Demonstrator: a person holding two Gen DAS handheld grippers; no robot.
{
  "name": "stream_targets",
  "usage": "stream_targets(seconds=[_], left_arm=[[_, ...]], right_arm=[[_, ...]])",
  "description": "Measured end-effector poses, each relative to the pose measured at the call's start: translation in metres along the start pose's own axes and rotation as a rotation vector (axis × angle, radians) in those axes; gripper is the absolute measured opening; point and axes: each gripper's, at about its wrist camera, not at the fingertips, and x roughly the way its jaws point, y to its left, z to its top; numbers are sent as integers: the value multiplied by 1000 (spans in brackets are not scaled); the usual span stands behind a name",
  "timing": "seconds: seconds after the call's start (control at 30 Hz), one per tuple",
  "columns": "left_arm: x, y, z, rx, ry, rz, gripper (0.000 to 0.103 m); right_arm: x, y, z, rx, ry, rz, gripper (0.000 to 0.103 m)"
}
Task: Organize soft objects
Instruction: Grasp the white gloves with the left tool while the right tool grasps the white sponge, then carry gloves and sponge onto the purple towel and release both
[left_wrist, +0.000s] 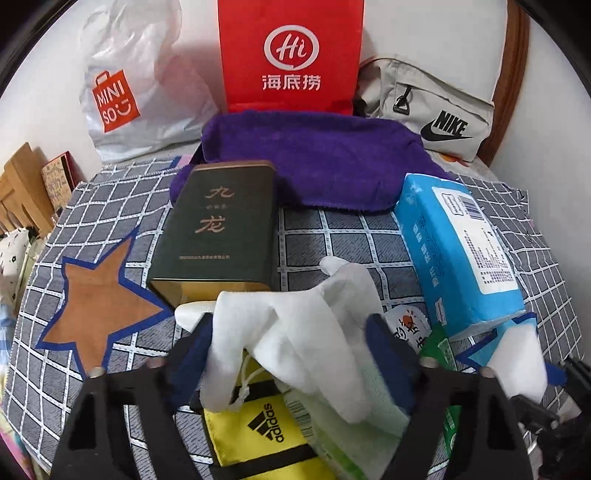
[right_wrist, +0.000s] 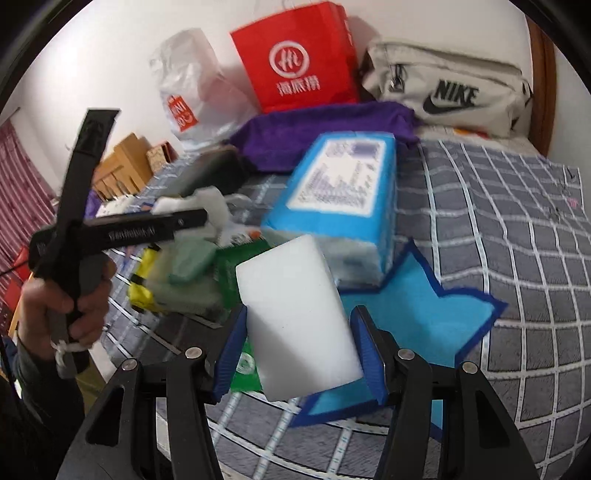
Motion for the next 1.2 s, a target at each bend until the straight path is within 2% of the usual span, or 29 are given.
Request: stream_targets(seconds=[0.07,0.1,0.13,0.23,0.6,1.0,1.2], left_arm=[[2,2,0,2,5,7,44],[1,3,1,2,1,6,38],[-1,5,0,9,-9,-2,24],[-11,11,1,15,-26,-28,16],[-58,34,15,-45,-120,-132,14],[-89,45,49,-57,-171,-120,14],[-91,49,77,-67,-188,-138,14]], right_arm=[[8,-4,-4,12,29,-7,57],[10,-6,-6,16,36,-8,57],[12,-7,-7,22,42,-7,57],[10,-7,-7,27,38,2,57],[-13,7,22,8,-16,23,57],[-35,25,78,-1,-89,-31,57],[-36,23,109,9,-109,-59,57]])
